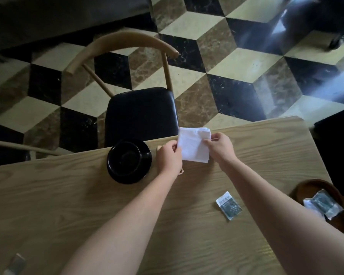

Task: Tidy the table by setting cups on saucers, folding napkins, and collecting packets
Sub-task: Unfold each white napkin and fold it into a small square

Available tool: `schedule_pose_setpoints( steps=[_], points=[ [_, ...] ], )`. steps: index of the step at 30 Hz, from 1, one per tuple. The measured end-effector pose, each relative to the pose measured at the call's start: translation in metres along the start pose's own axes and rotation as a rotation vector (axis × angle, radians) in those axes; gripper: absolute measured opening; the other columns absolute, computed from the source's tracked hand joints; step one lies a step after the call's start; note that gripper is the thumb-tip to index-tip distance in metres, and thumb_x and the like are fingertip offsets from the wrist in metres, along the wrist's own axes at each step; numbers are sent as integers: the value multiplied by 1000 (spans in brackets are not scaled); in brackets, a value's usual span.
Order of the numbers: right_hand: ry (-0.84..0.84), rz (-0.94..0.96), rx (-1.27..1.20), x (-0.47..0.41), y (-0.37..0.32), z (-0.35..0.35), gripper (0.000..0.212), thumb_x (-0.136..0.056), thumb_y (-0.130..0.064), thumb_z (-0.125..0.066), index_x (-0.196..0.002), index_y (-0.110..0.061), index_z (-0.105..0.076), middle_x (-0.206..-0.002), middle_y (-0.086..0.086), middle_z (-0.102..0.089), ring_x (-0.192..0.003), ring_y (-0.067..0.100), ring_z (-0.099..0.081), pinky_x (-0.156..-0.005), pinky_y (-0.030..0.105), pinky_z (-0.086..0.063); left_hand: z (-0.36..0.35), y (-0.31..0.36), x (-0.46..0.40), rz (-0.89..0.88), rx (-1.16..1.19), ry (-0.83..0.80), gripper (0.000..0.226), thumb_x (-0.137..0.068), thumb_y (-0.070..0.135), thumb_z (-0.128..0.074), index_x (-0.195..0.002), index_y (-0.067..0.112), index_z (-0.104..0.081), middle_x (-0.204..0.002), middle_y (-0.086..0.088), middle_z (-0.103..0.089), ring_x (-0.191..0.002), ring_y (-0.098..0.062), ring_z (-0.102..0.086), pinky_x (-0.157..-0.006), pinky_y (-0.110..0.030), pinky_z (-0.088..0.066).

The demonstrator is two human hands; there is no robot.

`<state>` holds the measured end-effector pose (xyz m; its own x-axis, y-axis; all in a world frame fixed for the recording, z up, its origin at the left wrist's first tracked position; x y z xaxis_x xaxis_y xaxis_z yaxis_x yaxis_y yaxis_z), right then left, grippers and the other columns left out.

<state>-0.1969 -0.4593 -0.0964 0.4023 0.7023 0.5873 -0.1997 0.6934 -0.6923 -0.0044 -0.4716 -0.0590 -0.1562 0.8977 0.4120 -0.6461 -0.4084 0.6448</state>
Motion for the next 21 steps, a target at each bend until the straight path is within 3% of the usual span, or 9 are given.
schedule_pose_setpoints(
  steps=[3,7,11,13,15,18,21],
  points=[
    [3,38,-31,-2,-11,-11,11,-89,-23,-65,-99,-18,-64,-95,-2,-69,-85,17,-67,-56,25,-45,8,-3,-3,3,23,23,16,-90,11,-52,-87,8,-68,-82,-6,-71,-81,-27,-62,-66,-37,-49],
    [-41,101,93,8,-18,-23,7,-87,-22,-66,-92,-21,-62,-90,-5,-68,-87,18,-64,-71,28,-46,11,-19,4,38,-42,46,16,-88,7,-53,-73,9,-58,-61,2,-53,-63,-21,-48,-54,-33,-34],
    [-91,115,208,42,15,-25,8,-82,-16,-64,-84,-23,-60,-80,-10,-66,-77,13,-62,-60,26,-43,3,-54,37,58,-62,5,26,-86,8,-56,-63,17,-47,-53,6,-44,-54,-15,-38,-49,-33,-26],
    [-115,95,196,52,24,-22,10,-83,-18,-66,-81,-26,-60,-79,-12,-67,-73,4,-61,-52,17,-39,1,-68,48,99,-14,-11,24,-83,10,-58,-62,16,-51,-52,6,-48,-53,-14,-40,-51,-32,-29],
    [-123,88,200,49,17,-23,9,-83,-20,-69,-79,-25,-62,-81,-12,-67,-75,4,-62,-50,16,-38,3,-76,49,202,124,7,15,-82,10,-62,-66,13,-62,-57,7,-56,-59,-15,-49,-55,-29,-37],
    [-103,95,214,36,-3,-32,5,-83,-18,-68,-87,-15,-68,-88,0,-71,-84,20,-64,-63,27,-47,4,-80,41,409,449,58,12,-82,10,-66,-70,10,-67,-67,1,-60,-66,-19,-53,-63,-31,-47],
    [-80,85,197,27,-15,-42,7,-82,-17,-68,-85,-11,-69,-85,5,-70,-84,26,-66,-63,29,-49,1,-82,39,658,820,189,12,-80,2,-74,-82,14,-71,-72,0,-65,-62,-16,-61,-58,-23,-51]
  ],
)
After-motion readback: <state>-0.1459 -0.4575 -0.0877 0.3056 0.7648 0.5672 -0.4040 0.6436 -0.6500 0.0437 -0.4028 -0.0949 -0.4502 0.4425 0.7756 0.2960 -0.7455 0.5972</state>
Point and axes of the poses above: each hand's wrist, its own x-axis away from the middle knuckle, its own z-axis out of the back of the hand, y = z × x, the point moved 6 cm from there along -x, towards the middle knuckle
